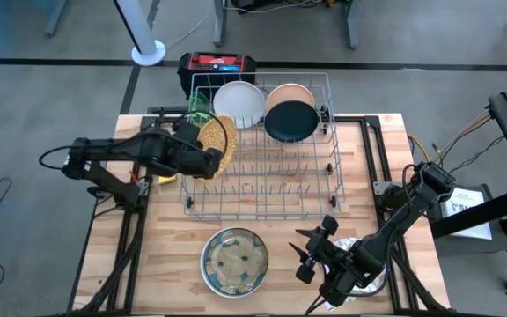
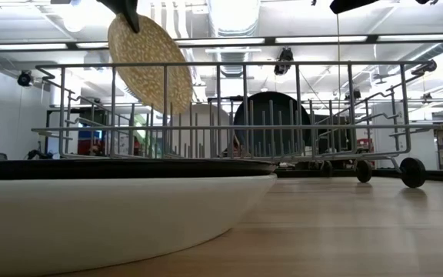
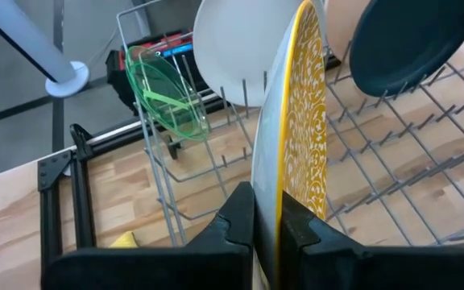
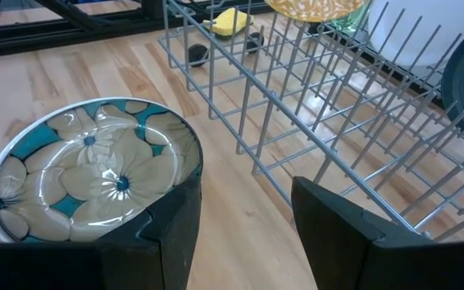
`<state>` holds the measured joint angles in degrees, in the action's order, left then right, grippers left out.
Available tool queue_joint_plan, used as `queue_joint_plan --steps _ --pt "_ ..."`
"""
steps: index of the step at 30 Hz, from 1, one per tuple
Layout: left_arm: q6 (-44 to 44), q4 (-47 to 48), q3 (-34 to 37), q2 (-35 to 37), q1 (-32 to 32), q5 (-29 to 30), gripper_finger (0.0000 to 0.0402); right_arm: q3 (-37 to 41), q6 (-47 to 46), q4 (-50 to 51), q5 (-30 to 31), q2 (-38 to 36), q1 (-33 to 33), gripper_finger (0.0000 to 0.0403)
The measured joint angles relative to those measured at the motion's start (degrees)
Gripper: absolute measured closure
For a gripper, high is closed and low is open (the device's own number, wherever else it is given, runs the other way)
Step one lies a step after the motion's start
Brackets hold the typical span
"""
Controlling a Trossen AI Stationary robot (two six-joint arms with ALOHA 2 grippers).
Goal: Sort dishes
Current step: Put the yellow plate into the dish rack
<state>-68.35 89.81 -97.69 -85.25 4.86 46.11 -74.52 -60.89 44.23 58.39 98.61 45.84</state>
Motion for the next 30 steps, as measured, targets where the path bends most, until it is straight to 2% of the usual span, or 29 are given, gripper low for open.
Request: queue_joint_plan --steps 30 --pt "-7.6 0.4 -0.1 -8.0 1.3 1.1 0.0401 0.1 -0.1 -0.1 0.0 0.0 0.0 0.0217"
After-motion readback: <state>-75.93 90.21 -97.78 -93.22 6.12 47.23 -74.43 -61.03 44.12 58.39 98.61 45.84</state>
